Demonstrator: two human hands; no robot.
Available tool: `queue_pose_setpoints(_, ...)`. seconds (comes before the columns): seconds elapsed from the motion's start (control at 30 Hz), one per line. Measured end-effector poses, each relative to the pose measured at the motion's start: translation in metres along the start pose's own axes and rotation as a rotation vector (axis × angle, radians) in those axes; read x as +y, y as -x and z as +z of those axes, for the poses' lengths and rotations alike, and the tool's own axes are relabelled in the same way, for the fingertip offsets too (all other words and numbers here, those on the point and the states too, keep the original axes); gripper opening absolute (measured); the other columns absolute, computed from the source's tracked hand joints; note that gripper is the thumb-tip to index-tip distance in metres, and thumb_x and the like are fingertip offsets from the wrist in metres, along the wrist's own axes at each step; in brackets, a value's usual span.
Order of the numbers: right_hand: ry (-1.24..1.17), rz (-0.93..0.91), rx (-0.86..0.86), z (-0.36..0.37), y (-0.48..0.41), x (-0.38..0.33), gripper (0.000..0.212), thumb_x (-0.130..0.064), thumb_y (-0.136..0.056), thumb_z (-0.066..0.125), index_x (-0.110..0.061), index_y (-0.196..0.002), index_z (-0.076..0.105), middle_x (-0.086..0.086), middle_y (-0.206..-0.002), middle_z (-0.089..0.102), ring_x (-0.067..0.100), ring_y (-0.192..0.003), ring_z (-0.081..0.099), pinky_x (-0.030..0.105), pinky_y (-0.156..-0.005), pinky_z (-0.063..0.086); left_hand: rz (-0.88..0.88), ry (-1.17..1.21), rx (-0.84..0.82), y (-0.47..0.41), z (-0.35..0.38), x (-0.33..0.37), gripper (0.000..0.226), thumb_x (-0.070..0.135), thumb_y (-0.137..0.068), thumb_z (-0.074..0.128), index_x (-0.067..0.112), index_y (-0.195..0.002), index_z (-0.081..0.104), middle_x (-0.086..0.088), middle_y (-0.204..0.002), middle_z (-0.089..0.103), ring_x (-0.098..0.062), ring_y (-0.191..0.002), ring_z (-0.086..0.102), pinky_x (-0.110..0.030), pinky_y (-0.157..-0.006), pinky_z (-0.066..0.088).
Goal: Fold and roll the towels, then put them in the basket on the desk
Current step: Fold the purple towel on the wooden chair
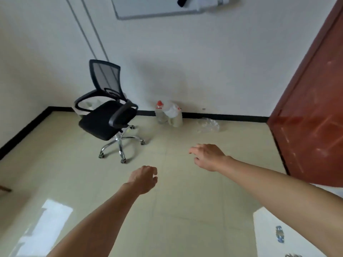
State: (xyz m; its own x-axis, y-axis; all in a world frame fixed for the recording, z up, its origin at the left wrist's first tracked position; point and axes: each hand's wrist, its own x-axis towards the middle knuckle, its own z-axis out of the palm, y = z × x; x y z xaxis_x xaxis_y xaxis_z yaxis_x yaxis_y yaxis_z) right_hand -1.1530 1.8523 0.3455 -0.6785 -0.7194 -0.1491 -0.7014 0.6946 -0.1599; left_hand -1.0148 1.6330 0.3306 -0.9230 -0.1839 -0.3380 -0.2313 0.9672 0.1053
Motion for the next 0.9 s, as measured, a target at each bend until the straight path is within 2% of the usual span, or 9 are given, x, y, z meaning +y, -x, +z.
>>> queue_pose_setpoints(0.23, 0.074, -0.308, -0.029, 0.012, -0.130, -0.224, 0.041, -0.019, -0.092, 0.043, -0.024, -0.132, 0.049, 0.004, -0.126, 0.055, 0.029, -0.105, 0.059, 0.035, -0.084, 0.046, -0.282, 0.044, 0.000, 0.090, -0.012, -0.212, 0.032, 0.031, -0.094, 0.046, 0.024, -0.124, 0.057, -0.003, -0.125, 0.060, -0.025, -0.115, 0.056, -0.030, -0.089, 0.044)
queue_pose_setpoints(0.37, 0.126, -0.540, -0.050, 0.028, -0.186, -0.351, 0.037, -0.021, -0.091, 0.046, -0.021, -0.128, 0.051, 0.005, -0.118, 0.056, 0.030, -0.099, 0.061, 0.038, -0.080, 0.048, -0.500, 0.106, 0.023, 0.138, -0.010, -0.331, 0.030, 0.029, -0.094, 0.047, 0.019, -0.120, 0.058, -0.003, -0.122, 0.060, -0.025, -0.113, 0.057, -0.028, -0.088, 0.043)
queue_pose_setpoints(0.5, 0.192, -0.669, -0.082, 0.044, -0.243, -0.434, 0.035, -0.023, -0.091, 0.046, -0.021, -0.126, 0.052, 0.006, -0.117, 0.054, 0.029, -0.102, 0.060, 0.037, -0.080, 0.047, -0.632, 0.217, 0.022, 0.158, 0.012, -0.401, 0.029, 0.026, -0.094, 0.048, 0.016, -0.118, 0.059, -0.004, -0.120, 0.060, -0.024, -0.110, 0.057, -0.026, -0.085, 0.042)
queue_pose_setpoints(0.63, 0.229, -0.744, -0.134, 0.065, -0.307, -0.497, 0.037, -0.024, -0.092, 0.047, -0.022, -0.129, 0.051, 0.004, -0.122, 0.052, 0.027, -0.106, 0.058, 0.036, -0.082, 0.046, -0.729, 0.354, -0.001, 0.160, 0.029, -0.464, 0.030, 0.024, -0.092, 0.053, 0.015, -0.119, 0.059, -0.007, -0.122, 0.059, -0.026, -0.114, 0.054, -0.030, -0.093, 0.044)
queue_pose_setpoints(0.77, 0.233, -0.860, -0.157, 0.078, -0.403, -0.580, 0.037, -0.025, -0.092, 0.048, -0.022, -0.129, 0.051, 0.005, -0.121, 0.051, 0.027, -0.111, 0.056, 0.036, -0.086, 0.048, -0.845, 0.357, 0.047, 0.146, 0.017, -0.559, 0.031, 0.028, -0.093, 0.052, 0.016, -0.122, 0.058, -0.004, -0.121, 0.058, -0.025, -0.108, 0.058, -0.028, -0.087, 0.045)
queue_pose_setpoints(0.9, 0.251, -0.949, -0.179, 0.074, -0.475, -0.651, 0.036, -0.024, -0.093, 0.045, -0.022, -0.129, 0.049, 0.006, -0.121, 0.049, 0.028, -0.109, 0.056, 0.036, -0.082, 0.047, -0.943, 0.349, 0.065, 0.137, -0.007, -0.631, 0.034, 0.030, -0.094, 0.050, 0.019, -0.125, 0.057, -0.004, -0.123, 0.058, -0.025, -0.109, 0.057, -0.027, -0.086, 0.044)
